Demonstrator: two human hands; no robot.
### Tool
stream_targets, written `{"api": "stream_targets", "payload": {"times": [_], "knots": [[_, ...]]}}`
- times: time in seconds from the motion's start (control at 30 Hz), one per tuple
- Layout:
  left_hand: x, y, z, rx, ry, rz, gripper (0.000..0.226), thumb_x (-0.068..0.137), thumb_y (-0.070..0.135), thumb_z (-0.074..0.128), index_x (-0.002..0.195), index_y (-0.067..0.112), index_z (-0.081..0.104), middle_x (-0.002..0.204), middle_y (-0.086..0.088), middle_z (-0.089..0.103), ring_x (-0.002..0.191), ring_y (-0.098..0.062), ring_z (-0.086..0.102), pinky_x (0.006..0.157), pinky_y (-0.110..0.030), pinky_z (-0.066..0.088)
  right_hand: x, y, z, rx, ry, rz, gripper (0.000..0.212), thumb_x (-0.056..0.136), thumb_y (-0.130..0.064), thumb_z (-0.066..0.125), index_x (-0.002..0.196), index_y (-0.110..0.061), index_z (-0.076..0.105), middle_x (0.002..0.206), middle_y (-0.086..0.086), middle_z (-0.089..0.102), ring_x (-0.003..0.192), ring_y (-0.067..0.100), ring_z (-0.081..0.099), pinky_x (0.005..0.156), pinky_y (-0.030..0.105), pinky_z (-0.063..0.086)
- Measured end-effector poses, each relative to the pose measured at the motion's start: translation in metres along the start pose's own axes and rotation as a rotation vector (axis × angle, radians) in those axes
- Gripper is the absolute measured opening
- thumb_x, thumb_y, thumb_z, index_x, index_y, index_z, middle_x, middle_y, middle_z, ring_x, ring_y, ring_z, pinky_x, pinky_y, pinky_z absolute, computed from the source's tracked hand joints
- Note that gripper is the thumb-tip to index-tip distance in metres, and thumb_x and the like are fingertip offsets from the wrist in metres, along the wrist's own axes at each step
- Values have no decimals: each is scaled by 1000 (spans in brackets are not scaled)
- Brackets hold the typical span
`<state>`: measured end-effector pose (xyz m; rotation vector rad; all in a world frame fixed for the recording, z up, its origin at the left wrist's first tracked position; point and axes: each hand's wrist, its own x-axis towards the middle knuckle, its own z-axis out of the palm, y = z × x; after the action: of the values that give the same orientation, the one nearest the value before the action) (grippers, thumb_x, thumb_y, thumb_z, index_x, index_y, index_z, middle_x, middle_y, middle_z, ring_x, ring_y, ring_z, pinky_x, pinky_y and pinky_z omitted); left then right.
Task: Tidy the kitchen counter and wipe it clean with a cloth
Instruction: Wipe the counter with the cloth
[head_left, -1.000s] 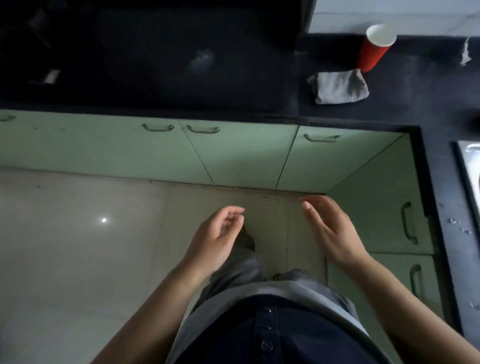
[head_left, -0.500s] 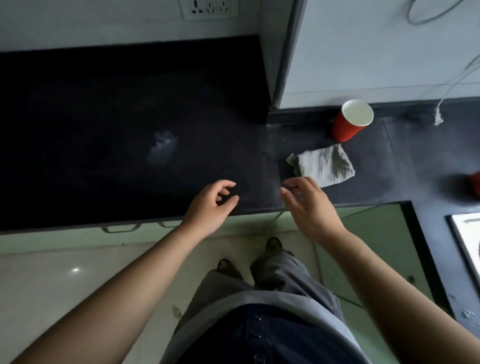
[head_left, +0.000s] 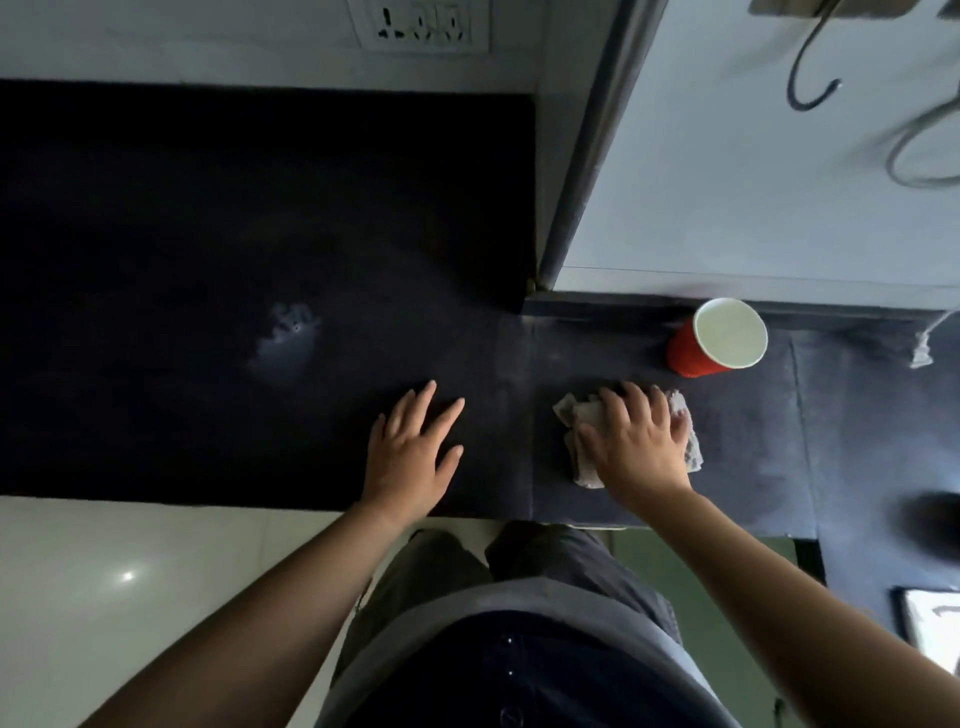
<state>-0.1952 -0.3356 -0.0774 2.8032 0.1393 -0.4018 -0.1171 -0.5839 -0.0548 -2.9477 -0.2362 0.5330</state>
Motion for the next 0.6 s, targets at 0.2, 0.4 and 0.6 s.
{"api": "stream_targets", "payload": {"times": [0.2,0.4,0.6], "knots": [[0,3,2,-40,16,-28,55,87,46,34,140,35,34,155,-3,22,142,-27,21,107,-55,25,-3,-3,9,12,13,-58,71,80,-59,31,126,-9,50,132,14,50,122,38,34,89,60,36],[-1,5,5,-49,36,-46,55,86,47,33,140,35,34,156,-2,21,142,-27,19,109,-53,21,-3,13,4,60,59,-149,70,80,-63,34,128,-15,49,139,9,44,128,30,25,97,57,30],[-2,10,6,-64,50,-72,55,86,45,32,141,35,33,156,-2,20,143,-26,17,110,-54,18,-12,13,4,62,52,-61,72,75,-69,33,129,-25,49,142,14,40,133,34,22,97,60,28]]}}
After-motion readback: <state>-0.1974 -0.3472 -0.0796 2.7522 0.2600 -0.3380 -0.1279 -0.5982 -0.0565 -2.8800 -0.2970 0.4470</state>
